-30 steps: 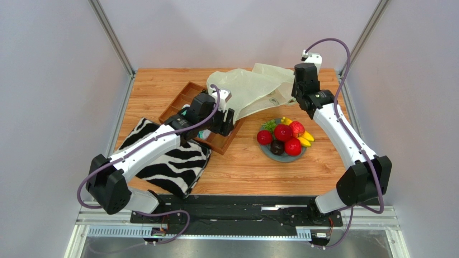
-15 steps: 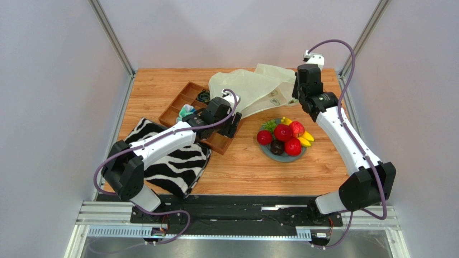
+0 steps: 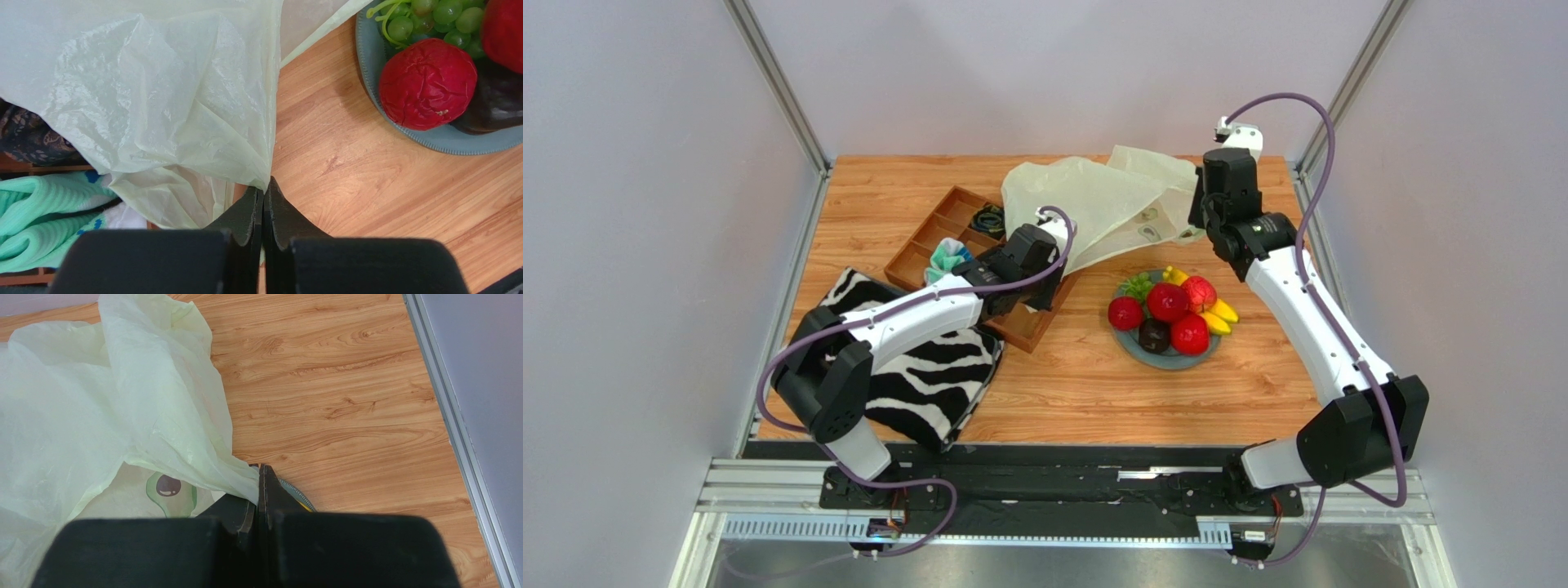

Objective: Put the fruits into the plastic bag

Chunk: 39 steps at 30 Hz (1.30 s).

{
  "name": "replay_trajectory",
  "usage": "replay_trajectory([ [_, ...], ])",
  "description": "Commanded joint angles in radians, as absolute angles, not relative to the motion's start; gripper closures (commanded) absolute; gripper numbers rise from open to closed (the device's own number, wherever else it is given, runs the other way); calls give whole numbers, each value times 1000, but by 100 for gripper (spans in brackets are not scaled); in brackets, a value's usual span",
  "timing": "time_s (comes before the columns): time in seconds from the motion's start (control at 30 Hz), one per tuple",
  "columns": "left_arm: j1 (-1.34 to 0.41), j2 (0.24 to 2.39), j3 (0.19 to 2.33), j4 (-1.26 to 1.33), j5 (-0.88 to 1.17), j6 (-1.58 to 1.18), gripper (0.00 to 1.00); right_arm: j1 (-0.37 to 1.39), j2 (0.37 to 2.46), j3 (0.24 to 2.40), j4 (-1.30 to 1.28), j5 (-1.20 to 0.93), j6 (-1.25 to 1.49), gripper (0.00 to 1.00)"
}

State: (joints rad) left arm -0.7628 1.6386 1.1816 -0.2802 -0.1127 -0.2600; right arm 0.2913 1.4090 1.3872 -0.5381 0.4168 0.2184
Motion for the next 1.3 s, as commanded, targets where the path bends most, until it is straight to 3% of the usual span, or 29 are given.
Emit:
replay_trajectory([
  [0.0,-762,1551,1282,-305,-121,-227,100,287,1359,1370,-508,414,195,100],
  [0.2,-683,1445,1362,-347,-17,-205,100,287,1336,1345,-486,400,189,100],
  [0.4,-539,1439,1371,-287,285,-264,100,287,1318,1321,-469,377,187,99],
  [0.5,-503,1468,1391,-285,411,-281,100,287,1339,1338,-483,357,184,94],
  [0.6,-480,1485,1397,-284,440,-284,100,287,1359,1351,-503,336,181,85],
  [0.83,-417,1477,1353,-230,509,-342,100,287,1358,1353,-512,304,196,36],
  [0.93,-394,1473,1345,-221,525,-348,100,285,1353,1348,-528,298,198,24],
  [1.27,-334,1480,1335,-212,545,-359,100,320,1119,1246,-531,135,276,11],
])
